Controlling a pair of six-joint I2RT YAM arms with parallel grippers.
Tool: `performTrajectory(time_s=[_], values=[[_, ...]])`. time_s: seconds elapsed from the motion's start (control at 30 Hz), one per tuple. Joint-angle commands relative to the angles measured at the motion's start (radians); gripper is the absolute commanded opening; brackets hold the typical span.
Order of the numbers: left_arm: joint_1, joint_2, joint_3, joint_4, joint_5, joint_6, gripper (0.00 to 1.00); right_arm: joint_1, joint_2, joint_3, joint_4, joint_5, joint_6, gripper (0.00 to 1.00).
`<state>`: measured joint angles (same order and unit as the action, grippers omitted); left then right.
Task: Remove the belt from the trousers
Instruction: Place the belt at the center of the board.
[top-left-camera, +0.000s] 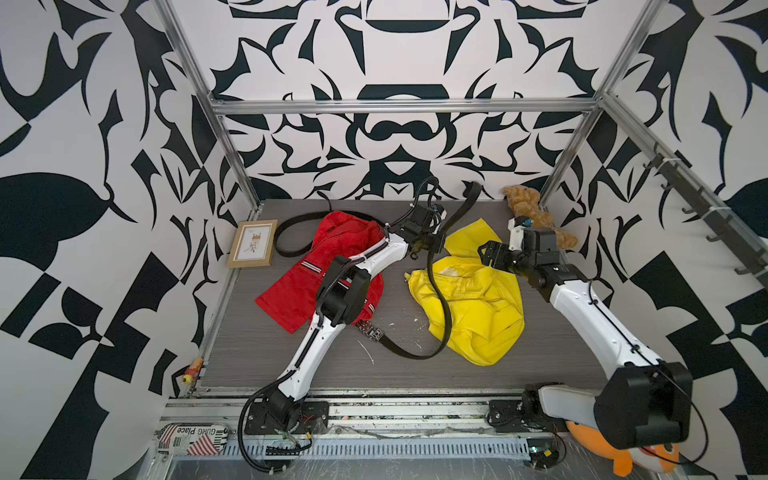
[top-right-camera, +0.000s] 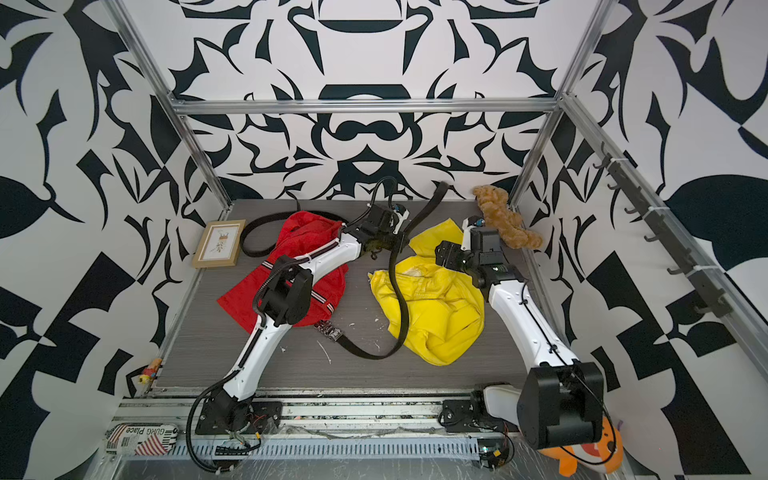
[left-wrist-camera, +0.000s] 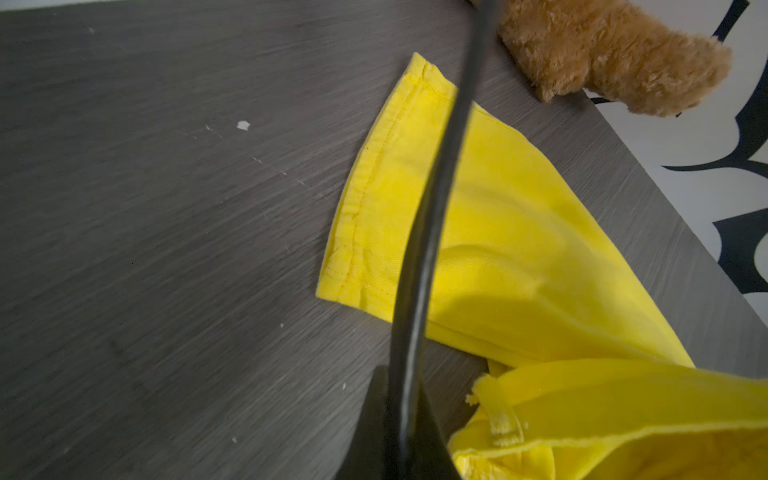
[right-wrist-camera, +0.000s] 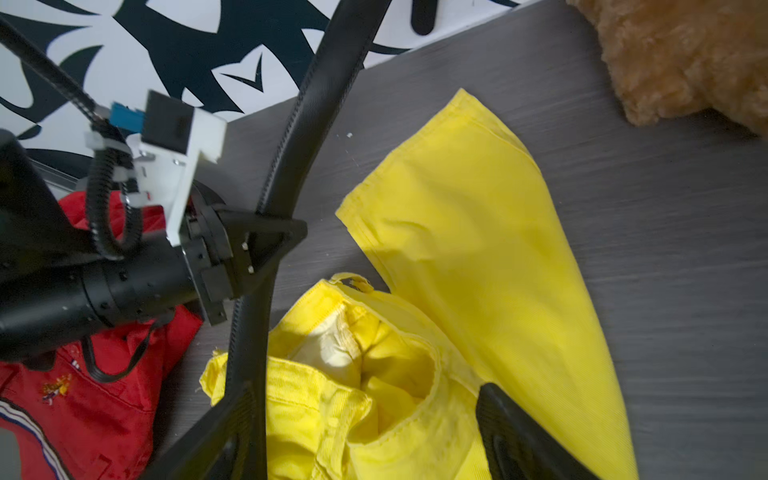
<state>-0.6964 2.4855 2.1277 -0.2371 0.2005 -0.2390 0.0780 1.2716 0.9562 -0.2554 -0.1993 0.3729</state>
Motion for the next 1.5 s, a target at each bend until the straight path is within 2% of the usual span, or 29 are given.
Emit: performTrajectory(time_s=[0.0,0.1,0.23,0.33,0.53,0.7,0.8,0.93,1.1,1.2,1.23,1.3,1.33,1.4,1.47], values=[[-0.009,-0.086,-0.043,0.062,0.037,-0.005,0.0,-0.003,0.055,0.051,0.074,-0.04,0.026,0.88],[-0.009,-0.1,-0.093,0.049,0.029,-0.001,0.0,-0.004,0.037,0.052,0.06,0.021,0.019,0.88],[-0.009,-0.131,-0.228,0.096,0.021,-0.026,0.0,-0.004,-0.009,0.05,0.018,0.08,-0.016,0.89],[-0.02,-0.132,-0.268,0.088,0.06,-0.002,0.0,-0.012,-0.03,0.039,-0.012,0.099,-0.037,0.89],[-0.137,-0.125,-0.271,-0.047,0.092,0.262,0.0,-0.031,-0.057,-0.014,-0.028,0.118,-0.042,0.9],[-0.252,-0.189,-0.375,0.024,-0.068,0.421,0.0,-0.041,-0.049,-0.025,-0.035,0.123,-0.035,0.9],[-0.289,-0.227,-0.427,0.083,-0.151,0.483,0.0,-0.046,-0.048,-0.021,-0.053,0.145,-0.037,0.9],[-0.29,-0.23,-0.444,0.097,-0.198,0.532,0.0,-0.069,-0.026,-0.006,-0.069,0.189,-0.04,0.9],[-0.272,-0.203,-0.44,0.138,-0.318,0.571,0.01,-0.092,0.144,0.099,-0.101,0.231,-0.084,0.9],[-0.256,-0.173,-0.38,0.107,-0.342,0.586,0.2,-0.092,0.177,0.11,-0.114,0.226,-0.065,0.89],[-0.254,-0.169,-0.362,0.095,-0.351,0.589,0.31,-0.092,0.165,0.098,-0.117,0.228,-0.049,0.88],[-0.253,-0.181,-0.355,0.089,-0.376,0.593,0.65,-0.093,0.112,0.039,-0.123,0.232,-0.006,0.85],[-0.253,-0.197,-0.366,0.096,-0.389,0.59,0.76,-0.092,0.077,0.011,-0.131,0.234,0.01,0.84],[-0.253,-0.261,-0.425,0.133,-0.401,0.577,0.91,-0.093,-0.015,-0.054,-0.171,0.232,0.04,0.82],[-0.253,-0.335,-0.491,0.177,-0.397,0.568,1.0,-0.092,-0.106,-0.107,-0.201,0.196,0.081,0.79]])
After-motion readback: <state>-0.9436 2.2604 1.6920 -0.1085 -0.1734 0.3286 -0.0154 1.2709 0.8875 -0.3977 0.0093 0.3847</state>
